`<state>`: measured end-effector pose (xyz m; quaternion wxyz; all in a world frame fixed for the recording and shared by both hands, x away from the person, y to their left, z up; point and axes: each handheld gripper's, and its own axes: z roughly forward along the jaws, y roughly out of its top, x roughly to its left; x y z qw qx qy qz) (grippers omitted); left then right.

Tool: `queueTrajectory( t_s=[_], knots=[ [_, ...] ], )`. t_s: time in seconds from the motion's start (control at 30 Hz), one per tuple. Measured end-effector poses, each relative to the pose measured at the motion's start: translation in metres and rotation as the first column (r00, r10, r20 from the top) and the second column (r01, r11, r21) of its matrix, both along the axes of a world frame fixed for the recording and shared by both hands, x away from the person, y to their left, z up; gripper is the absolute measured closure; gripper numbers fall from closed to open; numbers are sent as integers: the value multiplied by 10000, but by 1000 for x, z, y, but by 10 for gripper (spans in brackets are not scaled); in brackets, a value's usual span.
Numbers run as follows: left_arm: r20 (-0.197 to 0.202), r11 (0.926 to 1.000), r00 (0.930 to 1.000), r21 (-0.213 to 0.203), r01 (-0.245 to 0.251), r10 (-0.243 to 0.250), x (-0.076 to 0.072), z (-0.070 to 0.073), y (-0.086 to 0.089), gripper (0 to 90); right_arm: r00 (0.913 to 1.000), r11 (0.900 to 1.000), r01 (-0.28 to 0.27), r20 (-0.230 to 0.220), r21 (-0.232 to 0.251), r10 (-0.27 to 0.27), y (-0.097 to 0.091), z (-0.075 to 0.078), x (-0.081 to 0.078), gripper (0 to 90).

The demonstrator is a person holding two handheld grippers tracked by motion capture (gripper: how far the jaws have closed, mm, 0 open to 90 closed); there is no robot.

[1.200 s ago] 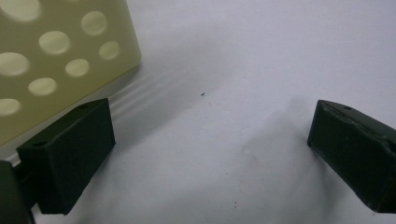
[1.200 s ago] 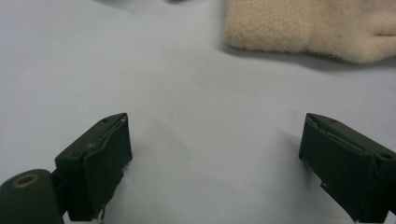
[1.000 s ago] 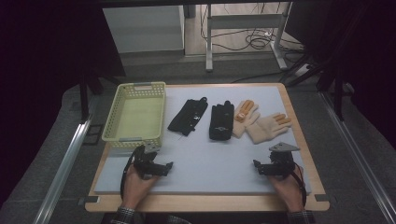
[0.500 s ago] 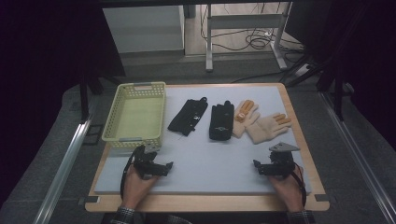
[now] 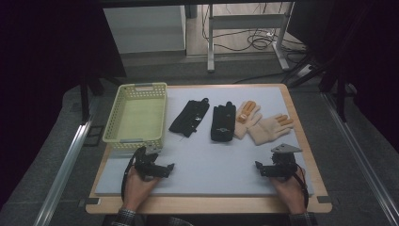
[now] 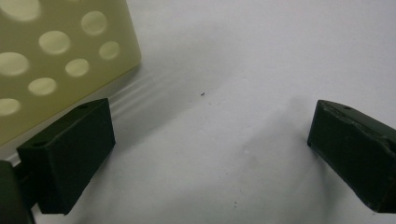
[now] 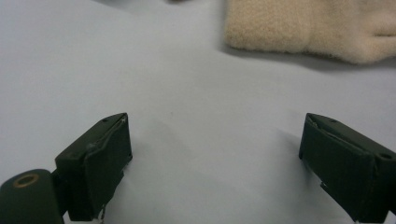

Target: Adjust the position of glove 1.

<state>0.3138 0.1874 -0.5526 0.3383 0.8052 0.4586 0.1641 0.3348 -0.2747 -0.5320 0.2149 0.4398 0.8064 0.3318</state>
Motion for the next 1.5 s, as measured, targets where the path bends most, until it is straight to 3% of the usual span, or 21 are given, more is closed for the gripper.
queueTrajectory(
  t_s=[0.47, 0.8, 0.97, 1.4, 1.5],
  knots=[
    [4, 10000, 10000, 2, 0, 0, 0, 0, 0, 8, 10000, 10000, -66, -35, 7, 66, 0, 1, 0, 104],
    [3, 10000, 10000, 1, 2, -2, 0, 0, 0, 8, 9984, 9984, -568, 51, -3, 568, 8, 7, 2, 151],
    [9, 10000, 10000, 0, 1, -1, 0, 0, 0, 8, 9957, 9955, -921, -62, 231, 923, 16, 13, 8, 171],
    [7, 10000, 10000, 1, 0, 0, 0, 0, 0, 8, 9791, 9773, -2032, -10, 605, 2036, 64, 35, 36, 191],
    [6, 10000, 10000, 1, 1, -1, 0, 0, 0, 8, 9721, 9698, -2330, -93, 717, 2342, 81, 37, 48, 191]
  ],
)
